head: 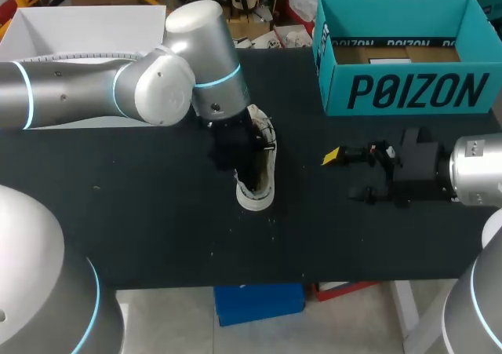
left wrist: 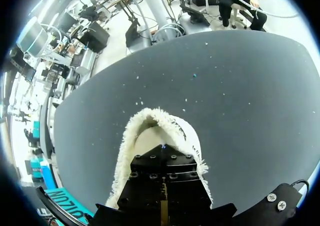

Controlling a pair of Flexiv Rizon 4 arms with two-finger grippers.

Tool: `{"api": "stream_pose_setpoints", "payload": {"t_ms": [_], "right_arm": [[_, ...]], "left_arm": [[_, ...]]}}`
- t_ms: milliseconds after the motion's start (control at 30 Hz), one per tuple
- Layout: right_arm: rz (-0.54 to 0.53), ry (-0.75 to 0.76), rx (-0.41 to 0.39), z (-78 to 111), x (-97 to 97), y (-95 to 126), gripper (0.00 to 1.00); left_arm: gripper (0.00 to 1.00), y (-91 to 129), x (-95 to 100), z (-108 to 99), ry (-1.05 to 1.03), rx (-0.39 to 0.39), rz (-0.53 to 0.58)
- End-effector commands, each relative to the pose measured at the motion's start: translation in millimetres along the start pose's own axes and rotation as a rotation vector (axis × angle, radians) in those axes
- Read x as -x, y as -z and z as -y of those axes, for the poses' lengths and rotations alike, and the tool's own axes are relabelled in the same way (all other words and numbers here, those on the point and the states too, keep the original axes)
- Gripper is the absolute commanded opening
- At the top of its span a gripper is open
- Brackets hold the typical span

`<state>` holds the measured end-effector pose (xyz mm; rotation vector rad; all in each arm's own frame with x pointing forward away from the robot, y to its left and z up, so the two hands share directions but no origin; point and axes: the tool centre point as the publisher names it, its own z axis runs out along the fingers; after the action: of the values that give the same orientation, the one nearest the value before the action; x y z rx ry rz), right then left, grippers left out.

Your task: Take the shoe out of the shoebox, open the shoe tongue, remove and reinsert the insole, then place the shoe into the shoebox

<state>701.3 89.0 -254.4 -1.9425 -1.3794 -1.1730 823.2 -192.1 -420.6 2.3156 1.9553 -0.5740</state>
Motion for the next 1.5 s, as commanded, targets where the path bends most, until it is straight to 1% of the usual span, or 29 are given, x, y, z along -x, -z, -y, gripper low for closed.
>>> {"api": "stream_pose_setpoints", "payload": {"t_ms": [33, 167, 300, 433, 600, 833, 1000, 1100, 1300, 1400, 1500], "right_arm": [[0.001, -0.001, 0.000, 0.3, -0.3, 0, 1.00], [0.001, -0.001, 0.000, 0.3, -0.3, 0, 1.00], [0.001, -0.001, 0.000, 0.3, -0.3, 0, 1.00], [0.001, -0.001, 0.000, 0.3, -0.3, 0, 1.00], [0.001, -0.001, 0.000, 0.3, -0.3, 0, 1.00], [0.001, -0.001, 0.000, 0.3, -0.3, 0, 1.00], [0.001, -0.001, 0.000, 0.3, -0.3, 0, 1.00], [0.001, -0.001, 0.000, 0.3, -0.3, 0, 1.00], [0.001, -0.001, 0.000, 0.3, -0.3, 0, 1.00], [0.001, -0.001, 0.000, 0.3, -0.3, 0, 1.00], [0.001, -0.001, 0.000, 0.3, -0.3, 0, 1.00]], "left_arm": [[0.00, -10, 4.2, -7, -0.002, 0.013, 0.003], [0.00, 3, 7.0, -4, -0.003, 0.023, 0.019], [0.00, 23, 9.4, 0, -0.006, 0.040, 0.035], [0.00, 50, 10.2, 2, -0.009, 0.075, 0.036], [0.00, 87, 7.7, 2, 0.009, 0.112, 0.010], [0.00, 129, -14.0, 6, 0.070, 0.161, -0.009], [0.00, 151, -42.6, 6, 0.133, 0.210, 0.008], [0.00, 160, -58.8, 6, 0.174, 0.230, 0.014], [0.00, 174, -81.5, 6, 0.238, 0.254, 0.014], [0.00, 181, -87.0, 5, 0.260, 0.264, 0.048], [0.00, 184, -87.4, 4, 0.264, 0.270, 0.063]]}}
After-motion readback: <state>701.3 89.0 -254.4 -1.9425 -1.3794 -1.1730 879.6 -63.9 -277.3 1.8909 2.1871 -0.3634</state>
